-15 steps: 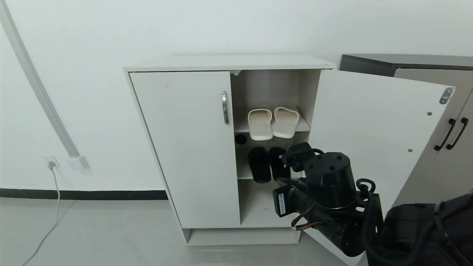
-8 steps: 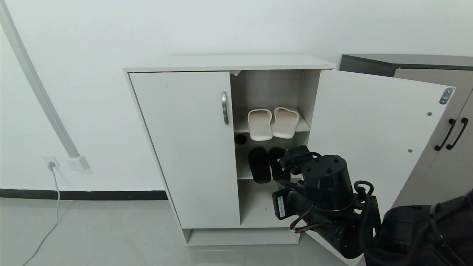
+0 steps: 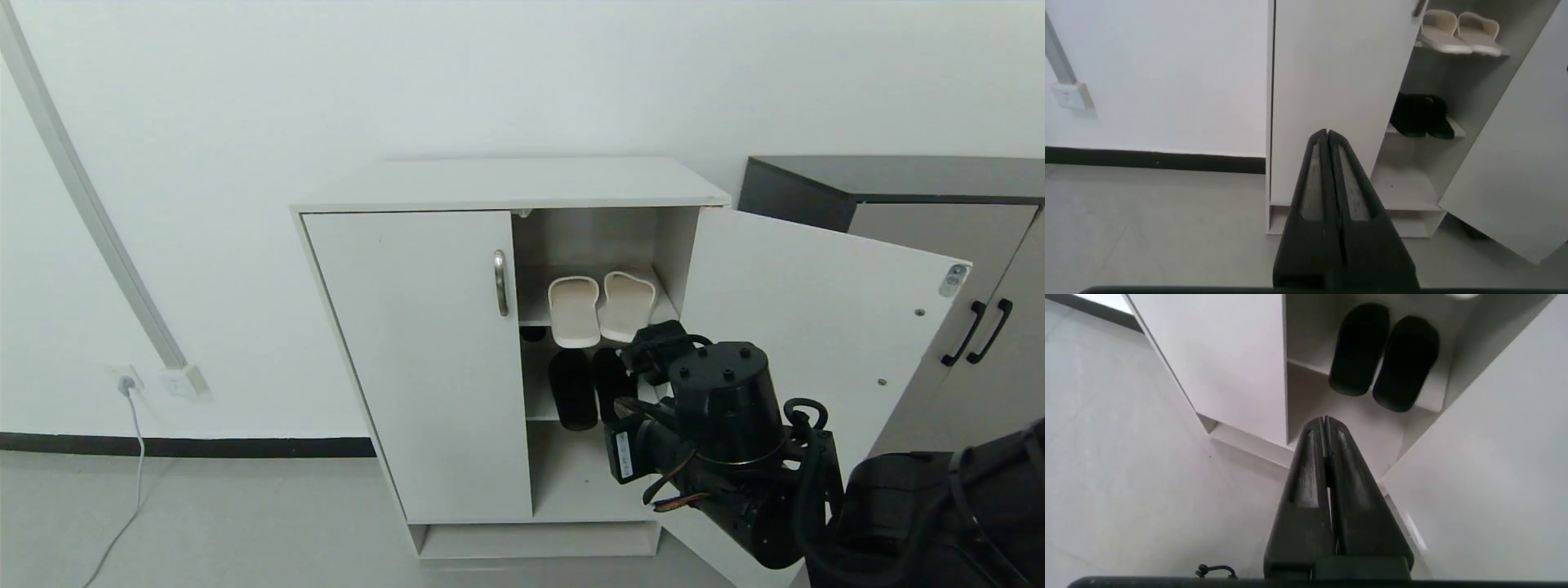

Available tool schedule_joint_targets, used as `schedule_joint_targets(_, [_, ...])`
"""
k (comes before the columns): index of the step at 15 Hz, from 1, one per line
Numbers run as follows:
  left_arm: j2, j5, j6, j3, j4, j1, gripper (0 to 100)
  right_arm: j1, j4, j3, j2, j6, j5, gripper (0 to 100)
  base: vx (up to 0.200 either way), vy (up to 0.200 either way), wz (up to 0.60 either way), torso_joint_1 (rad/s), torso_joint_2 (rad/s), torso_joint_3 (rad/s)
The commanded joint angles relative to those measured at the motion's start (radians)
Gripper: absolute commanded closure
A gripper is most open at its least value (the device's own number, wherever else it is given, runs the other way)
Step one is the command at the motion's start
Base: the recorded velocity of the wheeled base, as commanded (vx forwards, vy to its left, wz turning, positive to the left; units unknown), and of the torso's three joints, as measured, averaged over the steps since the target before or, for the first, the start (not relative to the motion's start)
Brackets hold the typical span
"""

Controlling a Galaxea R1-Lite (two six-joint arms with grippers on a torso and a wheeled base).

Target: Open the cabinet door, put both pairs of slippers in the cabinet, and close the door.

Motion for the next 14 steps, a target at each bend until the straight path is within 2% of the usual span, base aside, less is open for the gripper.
schedule_joint_targets(1, [0.001, 0.0, 0.0, 0.0, 0.0, 0.001, 100, -0.001, 0.0, 0.002, -0.001, -0.001, 0.0, 100, 0.0, 0.0, 0.0, 0.124, -0.46, -0.339])
schedule_joint_targets(8, [0.001, -0.001, 0.0, 0.0, 0.0, 0.001, 100, -0.006, 0.0, -0.004, 0.004, -0.001, 0.0, 100, 0.0, 0.0, 0.0, 0.147, -0.47, -0.321])
schedule_joint_targets(14, [0.001, 0.0, 0.0, 0.0, 0.0, 0.001, 100, -0.008, 0.0, 0.001, 0.004, -0.001, 0.0, 100, 0.0, 0.0, 0.0, 0.201, -0.51, -0.316])
